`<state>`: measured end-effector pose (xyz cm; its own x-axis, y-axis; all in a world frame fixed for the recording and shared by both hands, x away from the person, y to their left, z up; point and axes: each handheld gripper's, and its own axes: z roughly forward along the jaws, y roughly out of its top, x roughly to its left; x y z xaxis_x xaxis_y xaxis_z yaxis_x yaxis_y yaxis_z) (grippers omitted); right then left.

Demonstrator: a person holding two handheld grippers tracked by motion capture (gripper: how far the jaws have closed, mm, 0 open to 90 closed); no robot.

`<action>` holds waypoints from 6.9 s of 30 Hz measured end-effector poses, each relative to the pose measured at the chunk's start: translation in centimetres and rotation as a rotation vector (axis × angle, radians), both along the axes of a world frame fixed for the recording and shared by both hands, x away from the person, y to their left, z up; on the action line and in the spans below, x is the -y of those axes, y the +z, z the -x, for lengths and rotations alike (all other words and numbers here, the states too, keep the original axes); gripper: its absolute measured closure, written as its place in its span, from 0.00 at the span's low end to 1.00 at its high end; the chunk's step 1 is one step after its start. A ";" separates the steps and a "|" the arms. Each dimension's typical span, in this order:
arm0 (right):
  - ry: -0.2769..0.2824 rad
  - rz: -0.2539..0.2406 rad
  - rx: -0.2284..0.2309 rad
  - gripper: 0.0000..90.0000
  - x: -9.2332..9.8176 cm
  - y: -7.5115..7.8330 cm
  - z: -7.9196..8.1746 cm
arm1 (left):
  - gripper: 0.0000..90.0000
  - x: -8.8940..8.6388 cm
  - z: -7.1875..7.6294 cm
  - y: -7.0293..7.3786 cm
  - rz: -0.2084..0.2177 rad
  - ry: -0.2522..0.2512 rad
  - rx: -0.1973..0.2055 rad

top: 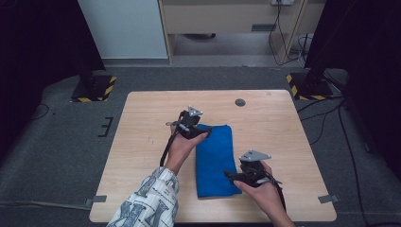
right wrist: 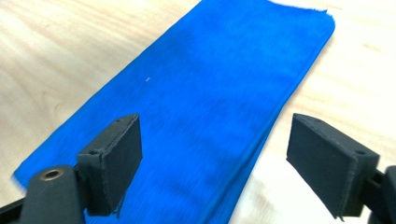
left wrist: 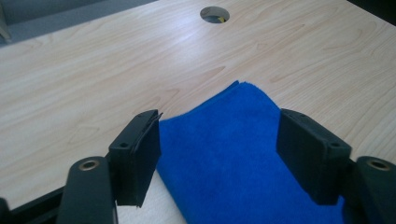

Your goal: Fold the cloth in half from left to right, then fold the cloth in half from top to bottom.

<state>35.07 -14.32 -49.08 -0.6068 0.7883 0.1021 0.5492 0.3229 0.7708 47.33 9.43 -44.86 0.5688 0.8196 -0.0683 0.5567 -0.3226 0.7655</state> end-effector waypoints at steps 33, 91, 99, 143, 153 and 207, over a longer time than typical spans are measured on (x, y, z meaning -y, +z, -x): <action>-0.050 0.030 -0.026 0.34 -0.4 0.6 -15.3 | 0.25 -2.3 -4.3 -4.2 0.021 0.007 -0.057; 0.034 0.161 -0.146 0.95 -3.6 -2.8 -18.8 | 0.82 -0.6 -5.4 -7.5 -0.057 -0.031 -0.119; 0.028 0.088 -0.121 0.96 -2.7 -1.9 -18.3 | 0.93 -0.6 -5.4 -7.4 -0.029 -0.021 -0.129; 0.004 0.003 -0.023 0.95 -1.5 2.9 -17.1 | 0.94 -0.8 -5.1 -1.5 0.023 -0.027 -0.023; 0.007 0.002 -0.011 0.95 -1.6 3.6 -17.1 | 0.94 -0.9 -5.0 -0.8 0.031 -0.023 -0.008; 0.038 0.005 0.060 0.95 -1.6 5.5 -11.5 | 0.94 -0.9 0.3 1.6 -0.007 -0.052 0.073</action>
